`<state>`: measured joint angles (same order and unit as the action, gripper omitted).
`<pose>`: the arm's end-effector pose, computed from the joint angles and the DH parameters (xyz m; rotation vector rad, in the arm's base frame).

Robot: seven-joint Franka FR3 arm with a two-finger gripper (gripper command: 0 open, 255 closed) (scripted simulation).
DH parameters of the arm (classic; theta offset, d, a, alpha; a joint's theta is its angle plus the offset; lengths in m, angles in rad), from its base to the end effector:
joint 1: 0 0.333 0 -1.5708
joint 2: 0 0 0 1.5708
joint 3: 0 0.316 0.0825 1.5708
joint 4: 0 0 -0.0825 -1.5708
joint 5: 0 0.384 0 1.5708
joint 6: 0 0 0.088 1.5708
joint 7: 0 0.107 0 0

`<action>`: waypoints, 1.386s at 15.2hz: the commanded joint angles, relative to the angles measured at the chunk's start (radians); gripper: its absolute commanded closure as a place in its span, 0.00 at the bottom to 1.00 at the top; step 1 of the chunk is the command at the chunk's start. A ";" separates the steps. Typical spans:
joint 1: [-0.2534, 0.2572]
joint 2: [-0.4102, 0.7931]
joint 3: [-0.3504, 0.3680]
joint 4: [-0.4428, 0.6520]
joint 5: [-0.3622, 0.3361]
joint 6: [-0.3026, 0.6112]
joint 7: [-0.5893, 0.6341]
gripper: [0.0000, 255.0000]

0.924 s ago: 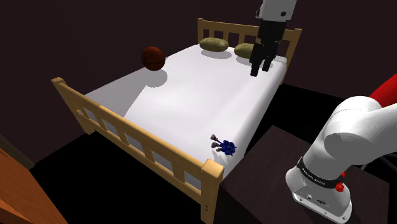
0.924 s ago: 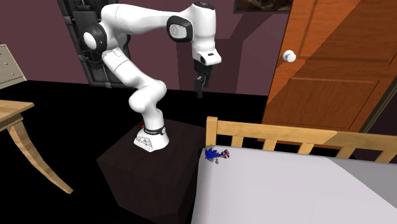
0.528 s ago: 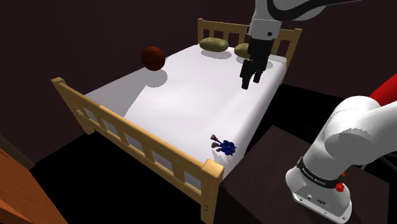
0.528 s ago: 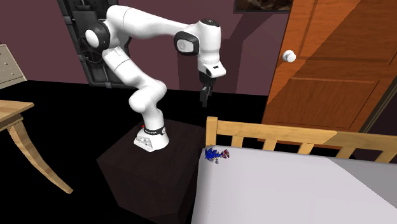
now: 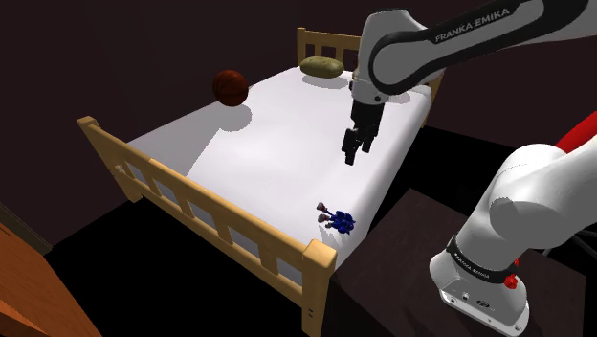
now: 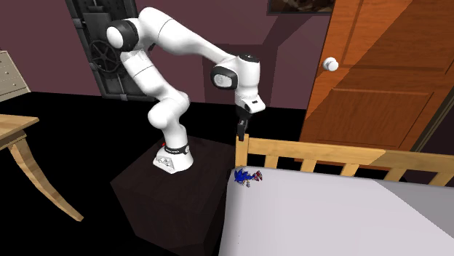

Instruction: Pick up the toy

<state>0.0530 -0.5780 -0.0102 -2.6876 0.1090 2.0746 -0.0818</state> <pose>0.3522 0.0208 0.4068 -3.0385 -0.1095 0.0506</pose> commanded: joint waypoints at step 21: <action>0.064 0.838 0.063 0.072 -0.021 0.785 0.014 0.00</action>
<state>0.1179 0.2386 0.0538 -2.6213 0.0890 2.8428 -0.0649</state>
